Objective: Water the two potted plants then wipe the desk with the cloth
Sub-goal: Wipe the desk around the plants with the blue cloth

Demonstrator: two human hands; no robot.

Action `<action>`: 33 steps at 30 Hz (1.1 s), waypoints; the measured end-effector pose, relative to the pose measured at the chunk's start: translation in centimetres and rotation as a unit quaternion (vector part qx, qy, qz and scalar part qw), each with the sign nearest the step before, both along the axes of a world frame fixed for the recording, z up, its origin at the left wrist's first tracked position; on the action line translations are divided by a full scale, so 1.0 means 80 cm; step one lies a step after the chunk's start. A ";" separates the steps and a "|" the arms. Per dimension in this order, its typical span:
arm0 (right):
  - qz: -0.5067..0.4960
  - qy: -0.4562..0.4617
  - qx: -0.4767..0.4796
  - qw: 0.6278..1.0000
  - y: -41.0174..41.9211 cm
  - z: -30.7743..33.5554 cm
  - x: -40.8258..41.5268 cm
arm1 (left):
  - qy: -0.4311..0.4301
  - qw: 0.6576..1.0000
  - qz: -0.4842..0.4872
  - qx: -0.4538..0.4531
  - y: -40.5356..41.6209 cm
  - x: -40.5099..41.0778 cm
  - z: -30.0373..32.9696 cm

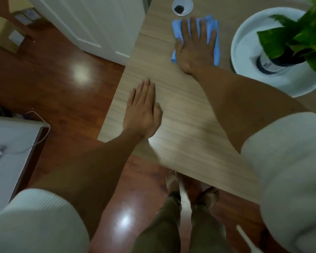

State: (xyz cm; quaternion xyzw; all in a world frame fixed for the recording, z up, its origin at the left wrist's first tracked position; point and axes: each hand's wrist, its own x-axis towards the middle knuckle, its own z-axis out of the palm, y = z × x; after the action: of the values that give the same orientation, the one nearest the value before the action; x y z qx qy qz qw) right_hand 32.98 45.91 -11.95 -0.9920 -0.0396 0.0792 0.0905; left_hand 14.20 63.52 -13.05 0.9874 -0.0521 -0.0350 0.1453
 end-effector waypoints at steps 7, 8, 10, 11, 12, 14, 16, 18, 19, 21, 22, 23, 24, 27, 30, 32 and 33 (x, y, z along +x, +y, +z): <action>0.140 -0.018 0.023 0.990 0.002 0.000 -0.158 | -0.010 1.000 0.006 -0.011 0.011 -0.005 0.001; 0.143 -0.029 0.031 0.989 -0.015 -0.001 -0.194 | -0.009 1.000 0.003 -0.009 0.010 -0.004 0.002; 0.143 -0.035 0.029 0.989 -0.061 -0.006 -0.259 | -0.004 1.000 -0.001 -0.001 0.008 -0.004 0.004; 0.134 -0.034 0.023 0.990 -0.086 -0.008 -0.287 | -0.001 1.000 0.001 0.004 0.008 -0.006 0.005; 0.123 -0.033 0.007 0.992 -0.112 -0.010 -0.307 | 0.004 1.000 0.001 0.008 0.007 -0.006 0.006; 0.077 -0.013 -0.030 0.996 -0.166 -0.007 -0.331 | 0.019 1.000 -0.001 0.015 0.007 -0.009 0.006; -0.014 0.004 -0.048 0.999 -0.227 0.000 -0.342 | 0.019 1.000 -0.009 0.020 0.003 -0.011 0.008; -0.146 0.019 -0.039 0.988 -0.275 0.009 -0.343 | 0.019 0.999 -0.021 0.022 -0.008 -0.017 0.011; -0.219 0.023 -0.027 0.975 -0.284 0.014 -0.337 | 0.015 0.999 -0.026 0.020 -0.018 -0.023 0.013; -0.323 0.013 -0.020 0.946 -0.263 0.012 -0.316 | 0.004 0.999 -0.031 0.007 -0.042 -0.038 0.015; -0.325 0.012 -0.024 0.945 -0.237 0.008 -0.306 | -0.003 1.000 -0.028 -0.003 -0.056 -0.045 0.014; -0.292 0.015 -0.026 0.956 -0.205 0.004 -0.298 | -0.010 1.000 -0.024 -0.012 -0.068 -0.050 0.013; -0.236 0.011 -0.023 0.971 -0.173 0.002 -0.298 | -0.017 0.999 -0.022 -0.020 -0.081 -0.055 0.013; -0.062 -0.010 0.004 0.998 -0.117 0.001 -0.337 | -0.038 0.998 -0.035 -0.024 -0.108 -0.067 0.009; 0.068 -0.025 0.017 0.997 -0.159 0.004 -0.409 | -0.044 0.997 -0.059 -0.014 -0.141 -0.084 0.006; 0.065 -0.030 0.011 0.997 -0.228 -0.004 -0.439 | -0.030 0.997 -0.074 -0.014 -0.168 -0.094 0.008; 0.036 -0.032 -0.004 0.999 -0.269 -0.009 -0.444 | -0.028 0.996 -0.083 -0.014 -0.183 -0.099 0.008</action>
State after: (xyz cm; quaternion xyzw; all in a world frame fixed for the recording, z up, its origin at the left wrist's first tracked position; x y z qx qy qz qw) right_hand -2.53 24.43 -12.69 -0.9923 -0.0778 0.0511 0.0821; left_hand 6.28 48.88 -12.38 0.9782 -0.1383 -0.0189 0.1538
